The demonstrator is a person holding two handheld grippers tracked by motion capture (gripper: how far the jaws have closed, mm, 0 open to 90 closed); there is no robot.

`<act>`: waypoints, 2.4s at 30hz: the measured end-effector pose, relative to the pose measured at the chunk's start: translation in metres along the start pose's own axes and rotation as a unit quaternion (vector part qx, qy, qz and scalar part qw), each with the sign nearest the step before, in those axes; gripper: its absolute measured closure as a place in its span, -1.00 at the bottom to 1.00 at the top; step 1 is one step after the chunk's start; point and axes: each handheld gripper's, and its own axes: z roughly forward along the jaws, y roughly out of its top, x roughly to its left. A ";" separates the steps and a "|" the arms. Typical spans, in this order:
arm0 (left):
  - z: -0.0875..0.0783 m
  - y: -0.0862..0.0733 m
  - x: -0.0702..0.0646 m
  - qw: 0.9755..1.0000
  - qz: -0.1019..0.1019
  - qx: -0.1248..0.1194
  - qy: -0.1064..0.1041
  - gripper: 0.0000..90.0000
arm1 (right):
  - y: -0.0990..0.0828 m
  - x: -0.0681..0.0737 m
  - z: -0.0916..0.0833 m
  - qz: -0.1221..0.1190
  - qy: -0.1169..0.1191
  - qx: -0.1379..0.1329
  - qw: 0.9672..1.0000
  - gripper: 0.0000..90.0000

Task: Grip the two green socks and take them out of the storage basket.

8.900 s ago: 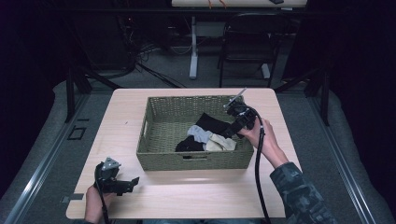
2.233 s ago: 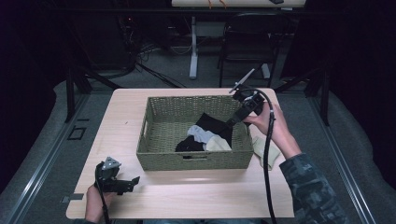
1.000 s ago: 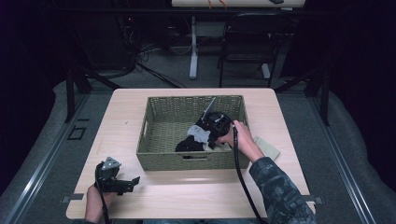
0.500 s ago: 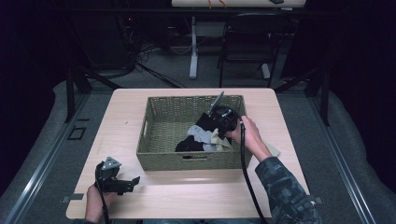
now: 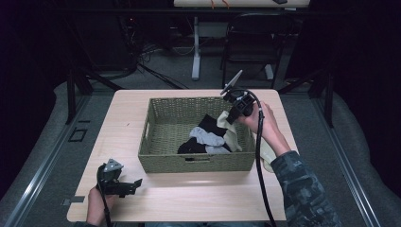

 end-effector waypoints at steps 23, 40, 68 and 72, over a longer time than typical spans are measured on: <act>0.000 0.000 -0.001 1.000 -0.002 0.001 -0.002 -1.00 | 0.025 0.009 -0.059 -0.022 -0.017 -0.028 0.999 0.94; 0.000 0.000 -0.001 1.000 -0.001 0.001 -0.002 -1.00 | 0.023 0.003 -0.110 -0.020 -0.038 -0.064 0.997 0.94; 0.001 0.001 0.000 1.000 0.000 0.003 0.001 -1.00 | -0.081 -0.081 -0.114 0.096 -0.072 -0.057 0.991 0.93; 0.001 0.000 0.000 1.000 -0.004 0.002 0.003 -1.00 | -0.098 -0.091 -0.091 0.112 -0.057 -0.045 0.991 0.93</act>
